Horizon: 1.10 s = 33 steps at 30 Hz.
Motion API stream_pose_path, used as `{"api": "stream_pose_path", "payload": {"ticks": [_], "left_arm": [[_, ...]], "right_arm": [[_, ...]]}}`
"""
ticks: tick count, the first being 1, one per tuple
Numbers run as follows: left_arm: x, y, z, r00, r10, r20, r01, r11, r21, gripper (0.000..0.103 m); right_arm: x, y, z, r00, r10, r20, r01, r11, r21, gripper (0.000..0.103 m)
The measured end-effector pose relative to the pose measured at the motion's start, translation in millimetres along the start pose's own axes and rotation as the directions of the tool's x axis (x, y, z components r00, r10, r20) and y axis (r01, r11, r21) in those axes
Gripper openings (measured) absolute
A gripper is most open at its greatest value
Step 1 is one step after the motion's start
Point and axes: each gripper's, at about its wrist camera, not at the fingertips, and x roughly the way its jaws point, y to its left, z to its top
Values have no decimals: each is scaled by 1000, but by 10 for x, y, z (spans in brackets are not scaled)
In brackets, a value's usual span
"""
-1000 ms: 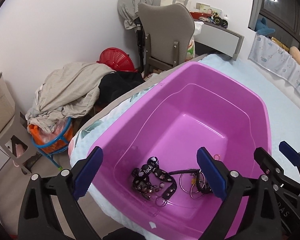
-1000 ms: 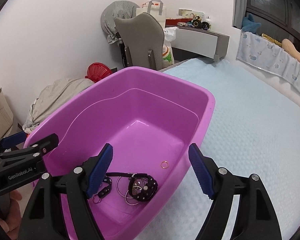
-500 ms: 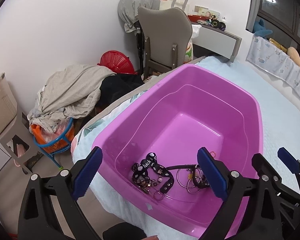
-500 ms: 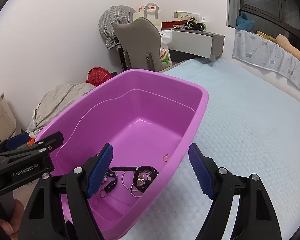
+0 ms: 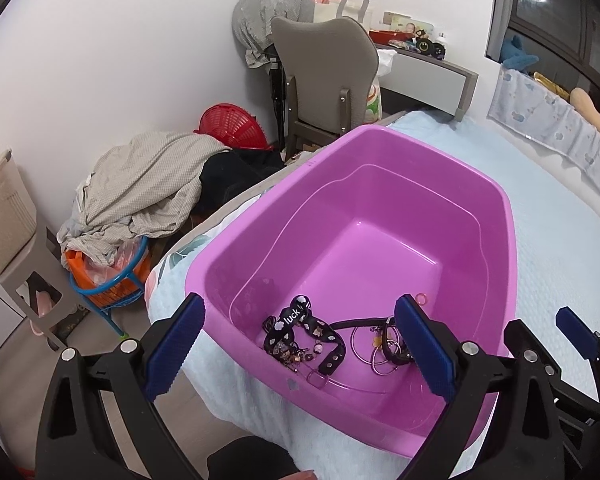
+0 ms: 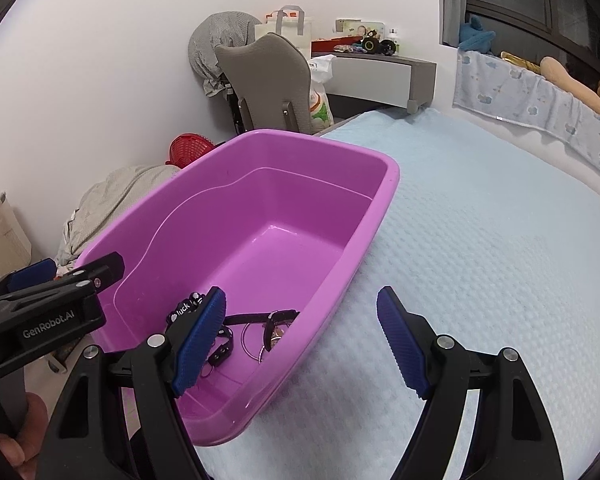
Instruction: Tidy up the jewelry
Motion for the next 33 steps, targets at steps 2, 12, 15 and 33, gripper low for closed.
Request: {"api": "stream_pose_path", "payload": {"ticks": [2, 12, 15, 33], "left_arm": [[-6, 5, -6, 1000, 0, -1, 0, 1000, -2, 94], [-38, 24, -33, 1000, -5, 2, 5, 1000, -3, 94], [-63, 25, -35, 1000, -1, 8, 1, 1000, 1, 94], [-88, 22, -21, 1000, -6, 9, 6, 1000, 0, 94]], "right_arm": [[-13, 4, 0, 1000, -4, 3, 4, 1000, -3, 75], [-65, 8, -12, 1000, -6, 9, 6, 1000, -4, 75], [-81, 11, -16, 1000, -8, 12, 8, 1000, -6, 75], [-150, 28, -27, 1000, -12, 15, 13, 1000, -13, 75]]}}
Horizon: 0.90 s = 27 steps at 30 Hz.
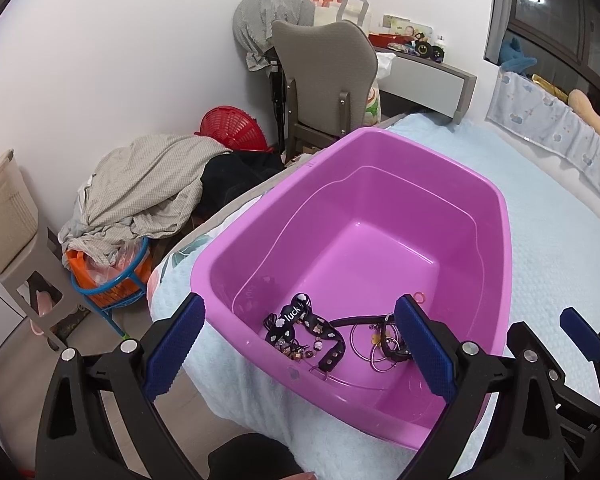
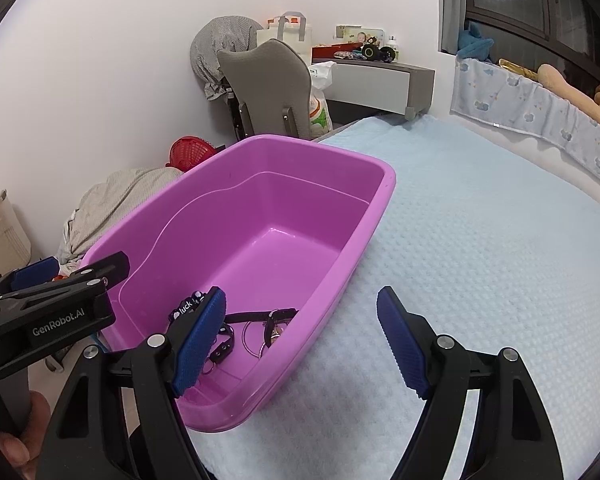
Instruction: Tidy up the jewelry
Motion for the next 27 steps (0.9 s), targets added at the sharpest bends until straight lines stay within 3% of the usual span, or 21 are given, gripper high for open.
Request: {"api": "stream_pose_path", "payload": {"ticks": [27], "left_arm": [[-3, -11, -7, 1000, -2, 0, 2, 1000, 0, 94]], "right_arm": [[-4, 10, 1, 1000, -3, 0, 3, 1000, -3, 75]]}}
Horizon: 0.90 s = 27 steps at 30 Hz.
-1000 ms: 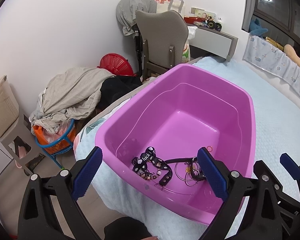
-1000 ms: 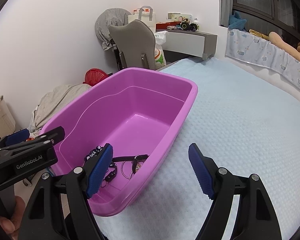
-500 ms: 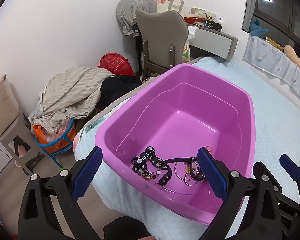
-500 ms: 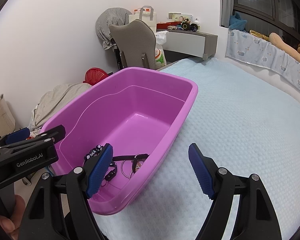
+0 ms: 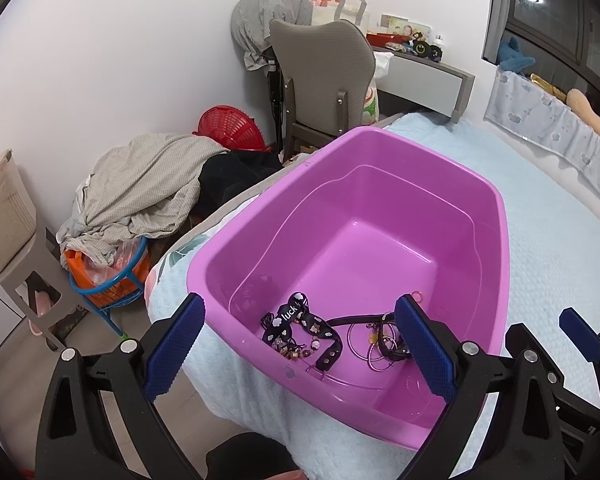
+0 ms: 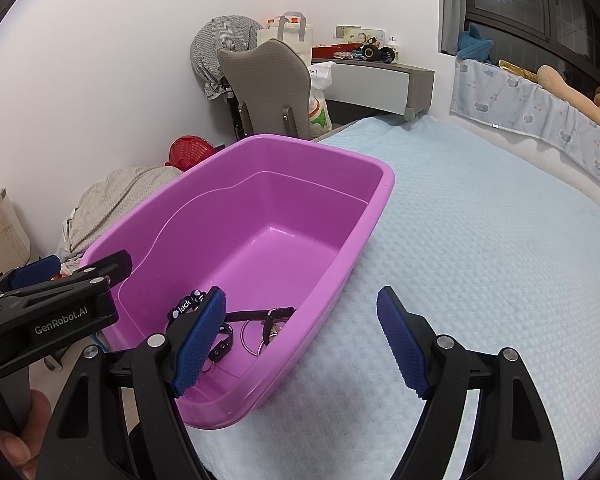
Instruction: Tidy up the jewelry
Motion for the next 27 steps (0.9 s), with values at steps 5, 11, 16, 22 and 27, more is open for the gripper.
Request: {"api": "stream_pose_path", "payload": {"ticks": [5, 11, 16, 22, 27], "left_arm": [[-1, 0, 0, 1000, 1, 0, -1, 1000, 0, 94], [2, 4, 2, 1000, 1, 0, -1, 1000, 1, 94], [-2, 5, 1, 1000, 0, -2, 0, 1000, 0, 94], [10, 3, -11, 1000, -2, 0, 2, 1000, 0, 94], [0, -15, -50, 1000, -5, 5, 5, 1000, 6, 94]], "right_arm": [[0, -4, -1, 1000, 1, -1, -1, 1000, 1, 75], [-3, -7, -3, 1000, 1, -1, -1, 1000, 1, 75], [-7, -12, -8, 1000, 0, -1, 0, 1000, 2, 75], [-5, -11, -10, 1000, 1, -2, -1, 1000, 2, 75], [-3, -10, -12, 1000, 1, -2, -1, 1000, 3, 75]]}}
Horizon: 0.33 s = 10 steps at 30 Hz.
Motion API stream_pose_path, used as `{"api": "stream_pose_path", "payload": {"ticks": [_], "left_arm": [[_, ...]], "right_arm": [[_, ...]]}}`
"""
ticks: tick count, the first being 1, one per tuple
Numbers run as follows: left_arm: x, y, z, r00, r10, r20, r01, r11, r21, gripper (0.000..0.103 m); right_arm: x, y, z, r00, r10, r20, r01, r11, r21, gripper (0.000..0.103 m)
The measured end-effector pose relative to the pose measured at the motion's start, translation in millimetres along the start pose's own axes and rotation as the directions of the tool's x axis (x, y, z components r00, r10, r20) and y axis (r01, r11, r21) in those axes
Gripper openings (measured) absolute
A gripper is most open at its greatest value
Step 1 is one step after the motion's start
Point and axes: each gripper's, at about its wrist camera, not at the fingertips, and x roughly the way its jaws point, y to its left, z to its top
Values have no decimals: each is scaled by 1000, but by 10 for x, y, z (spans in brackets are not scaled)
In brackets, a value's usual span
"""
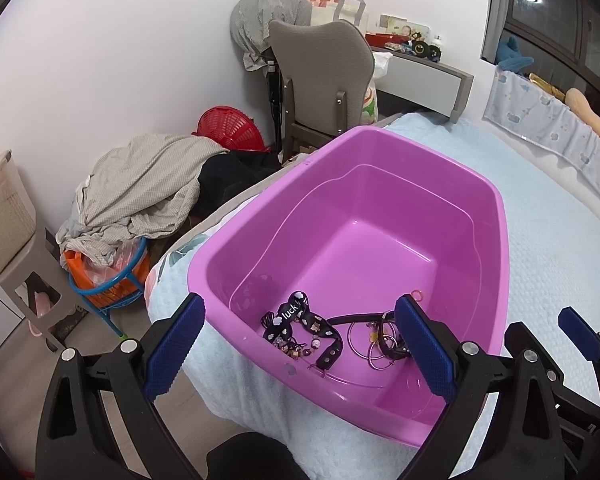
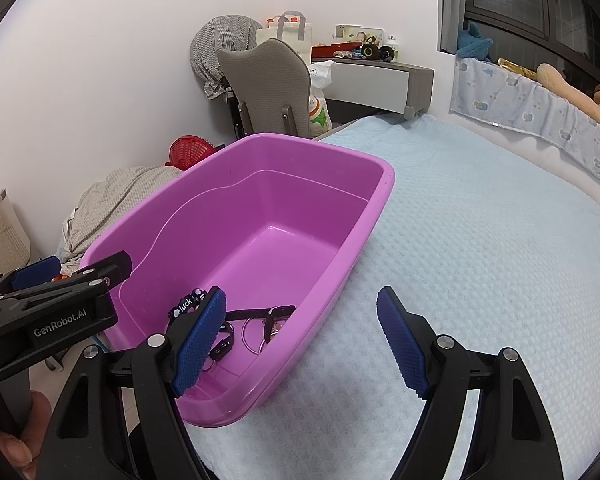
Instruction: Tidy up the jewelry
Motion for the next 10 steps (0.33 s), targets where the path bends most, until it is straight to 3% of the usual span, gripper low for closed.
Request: {"api": "stream_pose_path", "payload": {"ticks": [10], "left_arm": [[15, 36, 19, 1000, -4, -15, 4, 1000, -12, 94]], "right_arm": [[1, 0, -7, 1000, 1, 1, -1, 1000, 0, 75]]}}
